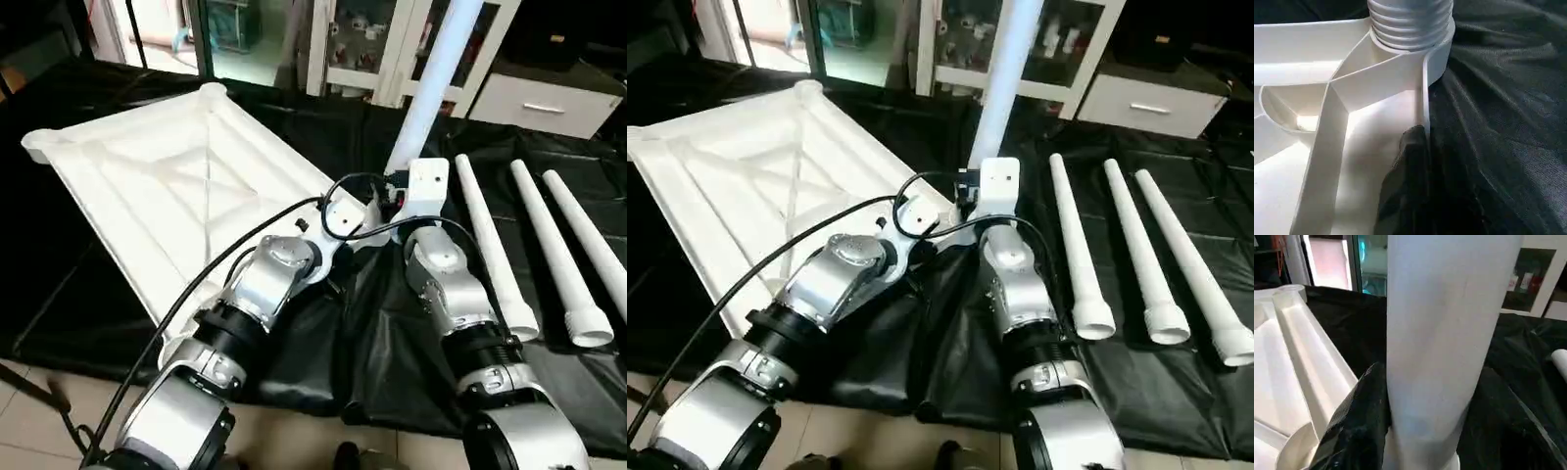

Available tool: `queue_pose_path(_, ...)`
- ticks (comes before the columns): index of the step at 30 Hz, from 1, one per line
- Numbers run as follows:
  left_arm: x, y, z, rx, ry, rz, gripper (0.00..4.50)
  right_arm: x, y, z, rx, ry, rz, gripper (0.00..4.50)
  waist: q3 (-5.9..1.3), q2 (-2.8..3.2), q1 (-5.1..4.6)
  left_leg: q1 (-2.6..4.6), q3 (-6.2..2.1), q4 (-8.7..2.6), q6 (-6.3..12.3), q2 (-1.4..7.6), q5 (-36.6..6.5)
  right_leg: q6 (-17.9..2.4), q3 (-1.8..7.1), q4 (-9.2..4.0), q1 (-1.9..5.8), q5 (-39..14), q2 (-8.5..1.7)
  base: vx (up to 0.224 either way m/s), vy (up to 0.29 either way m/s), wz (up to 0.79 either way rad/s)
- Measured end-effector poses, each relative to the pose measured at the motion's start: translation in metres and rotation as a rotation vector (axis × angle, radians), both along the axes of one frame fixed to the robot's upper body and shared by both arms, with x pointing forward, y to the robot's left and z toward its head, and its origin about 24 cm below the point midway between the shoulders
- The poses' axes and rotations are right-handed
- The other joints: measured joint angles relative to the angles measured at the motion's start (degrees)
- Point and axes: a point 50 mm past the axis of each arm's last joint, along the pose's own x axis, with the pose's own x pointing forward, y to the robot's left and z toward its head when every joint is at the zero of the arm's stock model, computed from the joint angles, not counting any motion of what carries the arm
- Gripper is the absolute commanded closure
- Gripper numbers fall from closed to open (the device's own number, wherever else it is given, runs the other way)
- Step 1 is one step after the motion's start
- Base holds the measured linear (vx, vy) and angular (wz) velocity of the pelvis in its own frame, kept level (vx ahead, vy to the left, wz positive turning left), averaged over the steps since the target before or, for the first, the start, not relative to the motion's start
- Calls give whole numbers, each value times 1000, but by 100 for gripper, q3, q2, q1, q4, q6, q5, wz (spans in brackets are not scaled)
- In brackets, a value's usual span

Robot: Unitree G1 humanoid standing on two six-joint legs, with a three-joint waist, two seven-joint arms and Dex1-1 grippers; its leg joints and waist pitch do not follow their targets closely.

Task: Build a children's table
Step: Insert table leg to table base

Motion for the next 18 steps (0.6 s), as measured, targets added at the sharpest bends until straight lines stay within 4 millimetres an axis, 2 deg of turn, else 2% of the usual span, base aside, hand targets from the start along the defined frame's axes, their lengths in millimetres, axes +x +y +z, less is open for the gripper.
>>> queue_pose_path(1,0,1,0,1,-1,1,450,0,0,0,3,-4,2,267,-1,-1,0,0,3,0,0,0,0,-3,3,5,-3,4,0,0,0,0)
queue_pose_path(2,0,1,0,1,-2,2,450,0,0,0,3,-7,8,212,-2,-3,0,0,6,2,0,0,0,-3,9,15,-6,8,0,0,0,0)
queue_pose_path(5,0,1,1,-3,-2,-4,450,-1,-2,-4,-1,-1,34,198,-3,-6,15,0,12,8,0,1,0,-6,19,36,-9,32,0,0,0,0)
queue_pose_path(7,0,0,4,-13,-9,-16,450,-9,-4,-24,-6,58,46,181,3,-9,63,-27,34,13,0,1,3,-18,41,40,-49,144,-3,0,0,0)
queue_pose_path(10,2,4,7,-15,-26,-18,450,-9,-5,-21,-11,47,90,157,4,-24,71,-36,86,50,-5,1,23,13,118,96,-93,352,-4,0,0,0)
queue_pose_path(18,2,14,17,-20,-89,-93,450,-25,-25,-9,-61,-13,159,87,0,-27,149,-155,141,51,35,41,51,36,135,246,-290,302,7,6,-5,1)
